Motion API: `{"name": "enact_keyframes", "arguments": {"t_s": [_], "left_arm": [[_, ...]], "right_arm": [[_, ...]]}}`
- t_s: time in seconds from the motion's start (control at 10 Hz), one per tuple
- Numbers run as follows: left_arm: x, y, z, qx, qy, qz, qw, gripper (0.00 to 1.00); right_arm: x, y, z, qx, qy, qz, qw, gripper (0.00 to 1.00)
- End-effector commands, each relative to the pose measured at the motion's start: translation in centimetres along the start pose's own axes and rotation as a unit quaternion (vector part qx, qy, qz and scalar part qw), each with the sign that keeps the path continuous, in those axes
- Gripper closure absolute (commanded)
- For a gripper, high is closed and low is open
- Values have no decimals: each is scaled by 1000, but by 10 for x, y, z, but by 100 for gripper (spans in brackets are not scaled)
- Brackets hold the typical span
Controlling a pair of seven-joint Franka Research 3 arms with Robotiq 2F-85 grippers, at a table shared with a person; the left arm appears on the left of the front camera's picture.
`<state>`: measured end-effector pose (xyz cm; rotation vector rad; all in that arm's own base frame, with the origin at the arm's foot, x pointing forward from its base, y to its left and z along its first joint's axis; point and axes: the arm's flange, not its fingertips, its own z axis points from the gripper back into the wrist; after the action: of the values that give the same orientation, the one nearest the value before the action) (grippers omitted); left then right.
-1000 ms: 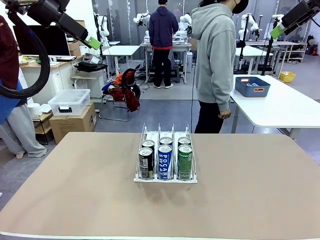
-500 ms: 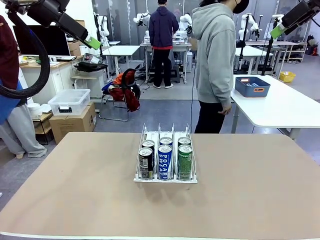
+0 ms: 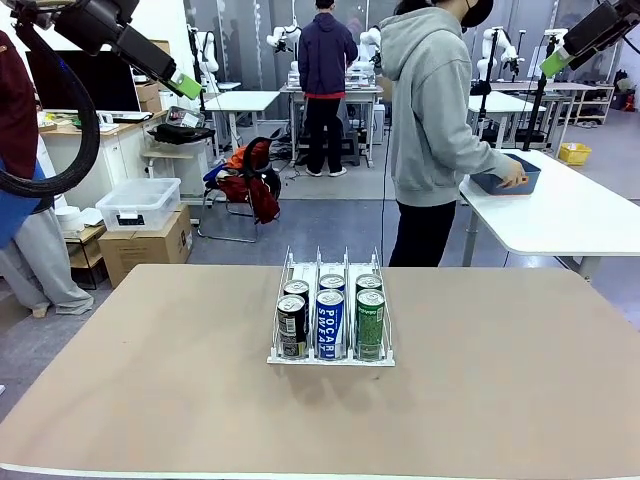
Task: Fill the beverage cans into the dispenser.
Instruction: Pick up the Sprite handed by the human.
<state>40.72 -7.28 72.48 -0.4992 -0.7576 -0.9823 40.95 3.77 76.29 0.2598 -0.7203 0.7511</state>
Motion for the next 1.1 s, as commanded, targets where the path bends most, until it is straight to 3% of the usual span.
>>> {"name": "enact_keyframes", "arguments": {"t_s": [0.0, 1.0], "left_arm": [[-1, 0, 0, 0, 2, 0, 1000, 0], [-1, 0, 0, 0, 2, 0, 1000, 0]], "right_arm": [[-1, 0, 0, 5, -3, 0, 1000, 0], [-1, 0, 0, 5, -3, 0, 1000, 0]]}}
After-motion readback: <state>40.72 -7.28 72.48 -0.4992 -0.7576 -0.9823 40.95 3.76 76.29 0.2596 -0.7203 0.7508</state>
